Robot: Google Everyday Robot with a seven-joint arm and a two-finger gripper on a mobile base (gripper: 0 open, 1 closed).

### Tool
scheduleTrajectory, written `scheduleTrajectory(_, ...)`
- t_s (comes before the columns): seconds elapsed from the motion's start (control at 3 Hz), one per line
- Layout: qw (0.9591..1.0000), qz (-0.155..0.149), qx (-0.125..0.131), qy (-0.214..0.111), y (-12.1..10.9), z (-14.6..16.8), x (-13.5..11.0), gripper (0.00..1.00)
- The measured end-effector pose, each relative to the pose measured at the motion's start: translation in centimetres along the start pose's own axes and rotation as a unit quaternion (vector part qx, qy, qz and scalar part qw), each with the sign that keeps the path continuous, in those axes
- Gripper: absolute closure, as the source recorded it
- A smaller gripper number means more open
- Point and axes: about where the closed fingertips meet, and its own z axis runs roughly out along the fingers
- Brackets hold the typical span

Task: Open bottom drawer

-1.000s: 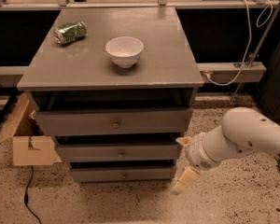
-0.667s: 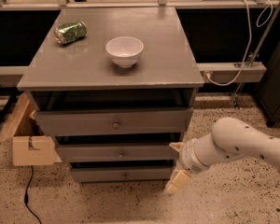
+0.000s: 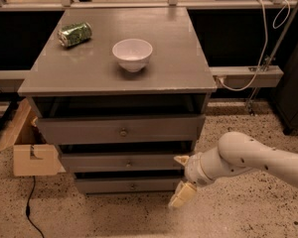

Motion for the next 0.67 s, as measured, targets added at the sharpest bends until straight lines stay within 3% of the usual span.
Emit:
scheduleTrajectory(0.33,1.0,0.002,-0.005,0.001,-0.5,3.1,2.6,0.0)
scheduleTrajectory(0.67,0.9997,-0.013,-0.023,0.005,-1.1,8.6,6.5,0.0)
